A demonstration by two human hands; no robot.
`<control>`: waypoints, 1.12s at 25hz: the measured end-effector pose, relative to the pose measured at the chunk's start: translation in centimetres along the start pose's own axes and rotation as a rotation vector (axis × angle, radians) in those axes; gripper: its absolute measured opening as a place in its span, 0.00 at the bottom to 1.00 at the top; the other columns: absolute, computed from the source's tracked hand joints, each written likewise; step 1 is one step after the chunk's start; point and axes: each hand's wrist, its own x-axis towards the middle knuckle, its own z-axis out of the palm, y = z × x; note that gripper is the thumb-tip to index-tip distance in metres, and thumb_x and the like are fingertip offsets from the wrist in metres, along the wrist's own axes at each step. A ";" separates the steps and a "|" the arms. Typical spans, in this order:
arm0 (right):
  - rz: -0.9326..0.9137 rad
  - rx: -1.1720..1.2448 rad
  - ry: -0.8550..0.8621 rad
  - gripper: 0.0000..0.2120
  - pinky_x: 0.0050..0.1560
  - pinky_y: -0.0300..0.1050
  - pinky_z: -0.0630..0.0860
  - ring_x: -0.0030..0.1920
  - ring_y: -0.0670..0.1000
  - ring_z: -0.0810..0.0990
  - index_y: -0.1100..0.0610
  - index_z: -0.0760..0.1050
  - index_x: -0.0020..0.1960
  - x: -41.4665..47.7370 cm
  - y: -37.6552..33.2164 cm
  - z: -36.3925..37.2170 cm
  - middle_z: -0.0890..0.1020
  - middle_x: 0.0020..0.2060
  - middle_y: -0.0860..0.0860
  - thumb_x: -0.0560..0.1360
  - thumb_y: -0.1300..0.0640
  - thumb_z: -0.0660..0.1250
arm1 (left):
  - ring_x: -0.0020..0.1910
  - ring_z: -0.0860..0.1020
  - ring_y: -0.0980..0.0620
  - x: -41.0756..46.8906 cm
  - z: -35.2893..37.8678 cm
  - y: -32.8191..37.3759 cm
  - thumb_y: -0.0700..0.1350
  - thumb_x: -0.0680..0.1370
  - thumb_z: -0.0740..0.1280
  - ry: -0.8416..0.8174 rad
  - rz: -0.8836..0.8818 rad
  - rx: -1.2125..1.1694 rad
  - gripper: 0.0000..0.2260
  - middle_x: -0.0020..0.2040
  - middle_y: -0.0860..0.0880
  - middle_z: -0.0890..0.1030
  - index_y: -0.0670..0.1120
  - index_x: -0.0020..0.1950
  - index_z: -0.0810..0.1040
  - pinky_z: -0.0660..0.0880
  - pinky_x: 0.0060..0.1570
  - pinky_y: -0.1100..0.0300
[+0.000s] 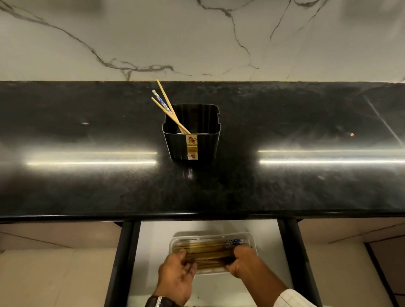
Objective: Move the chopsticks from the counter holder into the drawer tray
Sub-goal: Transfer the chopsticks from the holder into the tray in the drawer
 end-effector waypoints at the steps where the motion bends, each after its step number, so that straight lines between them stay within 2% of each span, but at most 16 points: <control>1: 0.007 0.014 -0.001 0.19 0.64 0.68 0.75 0.67 0.68 0.74 0.62 0.66 0.75 -0.3 -0.1 0.1 0.75 0.69 0.66 0.85 0.62 0.57 | 0.64 0.75 0.38 -0.1 0.0 0.4 0.37 0.80 0.64 0.012 -0.013 -0.026 0.15 0.63 0.35 0.75 0.37 0.66 0.72 0.74 0.66 0.48; 3: -0.019 0.025 -0.019 0.18 0.65 0.69 0.74 0.67 0.69 0.74 0.61 0.67 0.74 -1.9 0.1 0.6 0.74 0.69 0.66 0.84 0.63 0.57 | 0.61 0.77 0.40 -0.3 -0.2 1.1 0.40 0.79 0.65 -0.001 -0.028 -0.064 0.17 0.62 0.36 0.76 0.37 0.67 0.73 0.76 0.62 0.49; 5: -0.068 0.049 -0.029 0.13 0.66 0.67 0.74 0.67 0.71 0.75 0.64 0.71 0.67 -5.1 0.5 1.3 0.74 0.68 0.70 0.83 0.63 0.58 | 0.51 0.80 0.41 -1.4 0.1 2.0 0.40 0.80 0.65 -0.052 -0.005 -0.088 0.15 0.53 0.36 0.79 0.36 0.65 0.76 0.79 0.54 0.49; 7: -0.238 0.018 -0.070 0.09 0.57 0.60 0.80 0.61 0.68 0.81 0.65 0.75 0.60 -10.0 0.5 2.2 0.78 0.63 0.70 0.82 0.62 0.63 | 0.40 0.80 0.44 -3.8 1.2 3.2 0.39 0.80 0.64 -0.048 0.143 -0.095 0.13 0.42 0.39 0.80 0.33 0.61 0.77 0.80 0.41 0.52; 8: -0.408 -0.021 -0.098 0.08 0.51 0.56 0.81 0.53 0.63 0.84 0.63 0.78 0.57 -12.9 0.0 2.9 0.83 0.57 0.66 0.82 0.60 0.65 | 0.36 0.79 0.46 -5.3 1.9 4.0 0.40 0.80 0.65 -0.025 0.289 -0.069 0.11 0.39 0.40 0.80 0.35 0.58 0.78 0.79 0.36 0.54; 10: -0.906 -0.135 -0.205 0.06 0.45 0.48 0.83 0.44 0.55 0.87 0.58 0.81 0.53 -19.1 -2.3 5.2 0.88 0.43 0.57 0.81 0.58 0.66 | 0.35 0.78 0.49 -8.7 3.3 6.0 0.43 0.80 0.66 0.003 0.710 0.053 0.06 0.39 0.42 0.81 0.43 0.52 0.81 0.76 0.35 0.55; 12: -1.465 -0.236 -0.250 0.05 0.42 0.39 0.83 0.40 0.48 0.86 0.57 0.81 0.51 -23.0 -5.6 9.0 0.87 0.37 0.53 0.81 0.58 0.66 | 0.37 0.79 0.52 -11.9 4.8 8.5 0.44 0.80 0.65 -0.089 1.122 0.206 0.05 0.39 0.45 0.82 0.48 0.49 0.81 0.77 0.40 0.56; 14: -1.827 -0.420 -0.162 0.04 0.41 0.32 0.80 0.38 0.43 0.85 0.58 0.81 0.51 -23.4 -9.3 14.1 0.86 0.37 0.48 0.81 0.59 0.67 | 0.44 0.81 0.57 -13.1 6.6 11.1 0.42 0.81 0.65 -0.136 1.446 0.394 0.05 0.45 0.51 0.83 0.49 0.52 0.80 0.78 0.47 0.59; 15: -1.862 -0.617 -0.110 0.04 0.43 0.33 0.81 0.38 0.42 0.85 0.58 0.81 0.52 -22.6 -11.1 17.1 0.86 0.39 0.48 0.81 0.59 0.67 | 0.52 0.81 0.58 -13.1 7.7 12.3 0.41 0.81 0.64 -0.115 1.601 0.526 0.08 0.53 0.52 0.83 0.50 0.58 0.79 0.77 0.53 0.60; 17: -1.653 -1.181 -0.044 0.06 0.48 0.43 0.82 0.44 0.48 0.85 0.57 0.80 0.55 -20.0 -14.2 22.4 0.87 0.47 0.52 0.81 0.59 0.65 | 0.73 0.69 0.55 -12.3 9.7 14.3 0.40 0.81 0.61 -0.092 1.782 0.863 0.20 0.74 0.52 0.71 0.49 0.73 0.69 0.68 0.70 0.58; 19: -1.476 -1.525 0.047 0.09 0.50 0.51 0.81 0.48 0.56 0.84 0.57 0.79 0.55 -17.5 -16.0 25.8 0.86 0.51 0.55 0.81 0.57 0.61 | 0.81 0.48 0.53 -10.9 10.6 15.6 0.37 0.80 0.58 -0.103 1.748 1.189 0.31 0.82 0.51 0.50 0.46 0.81 0.52 0.53 0.78 0.55; 20: -1.434 -1.586 0.075 0.10 0.48 0.51 0.80 0.50 0.58 0.84 0.58 0.79 0.55 -16.6 -16.3 26.6 0.85 0.52 0.56 0.81 0.57 0.60 | 0.81 0.43 0.50 -10.3 10.6 16.0 0.36 0.79 0.57 -0.093 1.722 1.321 0.33 0.82 0.49 0.45 0.44 0.82 0.47 0.49 0.80 0.53; 22: -1.366 -1.656 0.076 0.10 0.46 0.51 0.77 0.52 0.61 0.83 0.60 0.79 0.55 -15.3 -16.1 27.2 0.84 0.52 0.57 0.81 0.57 0.61 | 0.81 0.41 0.46 -9.0 10.1 16.4 0.37 0.77 0.55 -0.104 1.676 1.474 0.34 0.82 0.44 0.42 0.40 0.81 0.44 0.50 0.79 0.49; 24: -1.353 -1.670 0.067 0.09 0.47 0.52 0.80 0.50 0.61 0.84 0.60 0.80 0.54 -14.2 -15.8 27.0 0.85 0.51 0.58 0.79 0.58 0.64 | 0.81 0.41 0.47 -7.6 9.3 16.6 0.38 0.78 0.54 -0.168 1.629 1.484 0.33 0.81 0.46 0.41 0.41 0.81 0.44 0.52 0.78 0.49; 26: -1.457 -1.530 0.092 0.08 0.48 0.54 0.83 0.46 0.58 0.85 0.58 0.81 0.52 -14.6 -15.6 26.7 0.86 0.48 0.57 0.80 0.56 0.64 | 0.81 0.43 0.52 -6.6 8.8 16.3 0.38 0.80 0.56 -0.232 1.600 1.415 0.32 0.81 0.50 0.40 0.45 0.82 0.44 0.55 0.78 0.51; 28: -1.632 -1.219 0.029 0.09 0.44 0.53 0.84 0.40 0.53 0.85 0.54 0.79 0.49 -16.8 -15.2 25.7 0.86 0.42 0.53 0.82 0.56 0.60 | 0.81 0.45 0.57 -7.0 8.9 15.7 0.39 0.82 0.57 -0.278 1.574 1.250 0.31 0.82 0.54 0.42 0.48 0.82 0.47 0.56 0.78 0.53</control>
